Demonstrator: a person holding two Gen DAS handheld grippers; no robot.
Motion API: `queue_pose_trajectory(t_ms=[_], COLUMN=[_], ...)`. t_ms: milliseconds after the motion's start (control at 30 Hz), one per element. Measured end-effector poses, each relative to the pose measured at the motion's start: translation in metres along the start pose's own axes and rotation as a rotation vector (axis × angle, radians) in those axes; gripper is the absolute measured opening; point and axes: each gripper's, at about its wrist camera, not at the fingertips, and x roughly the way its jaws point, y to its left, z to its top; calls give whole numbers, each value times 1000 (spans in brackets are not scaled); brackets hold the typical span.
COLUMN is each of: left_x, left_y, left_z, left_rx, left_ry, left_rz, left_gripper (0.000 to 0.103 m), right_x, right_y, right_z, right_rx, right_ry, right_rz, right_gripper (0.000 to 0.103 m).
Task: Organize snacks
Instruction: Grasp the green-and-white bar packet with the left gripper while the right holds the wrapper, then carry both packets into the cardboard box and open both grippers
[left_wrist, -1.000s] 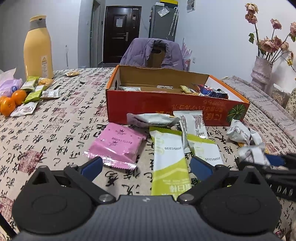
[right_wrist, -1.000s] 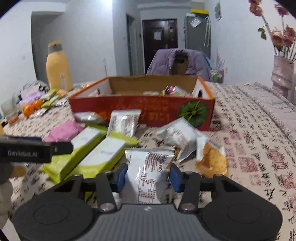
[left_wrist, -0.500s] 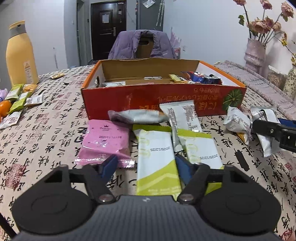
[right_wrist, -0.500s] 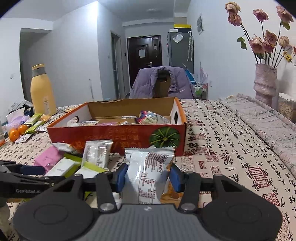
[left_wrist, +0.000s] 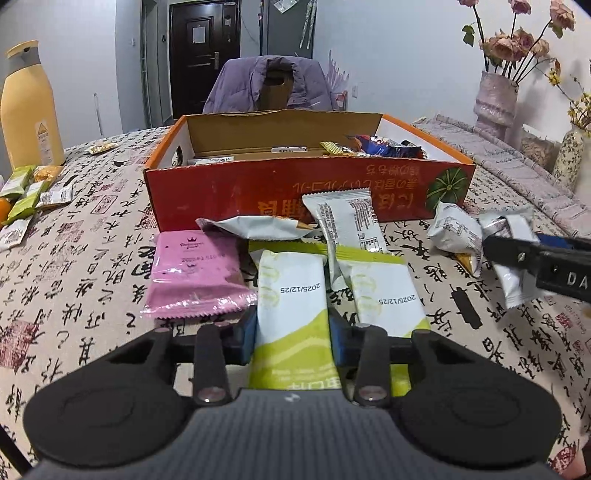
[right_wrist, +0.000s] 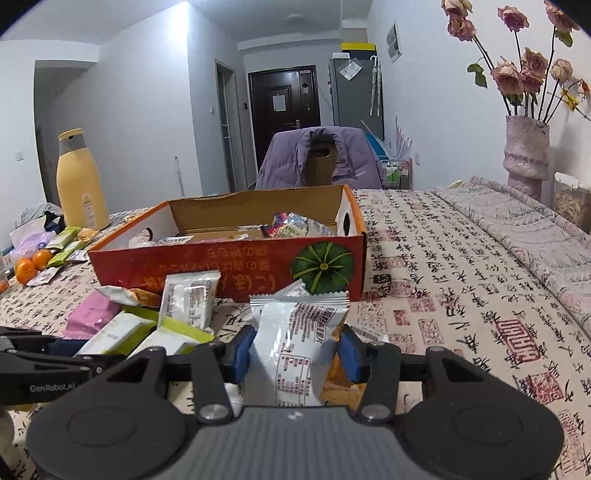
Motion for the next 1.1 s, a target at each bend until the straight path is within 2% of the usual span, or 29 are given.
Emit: queue_pose_trajectory(t_ms=[200,500,867,1100], left_x=[-13,-48,-44,-32], left_y=[-1,-14,0,7], left_z=[-5,9,44,75], left_rx=[-1,46,-13,-26], left_ry=[-28,-171,-228,-281], left_rz=[-21,-31,9,35], left_gripper=[37,37,37,37], right_x=[-3,-13,4,25], right_y=[5,8,12,19], right_z=[-3,4,36,68], right_rx=[-4,-17,-25,-41], right_ry=[2,-39,-108,-153], right_rz=[14,13,32,41], right_gripper=[47,47,47,47])
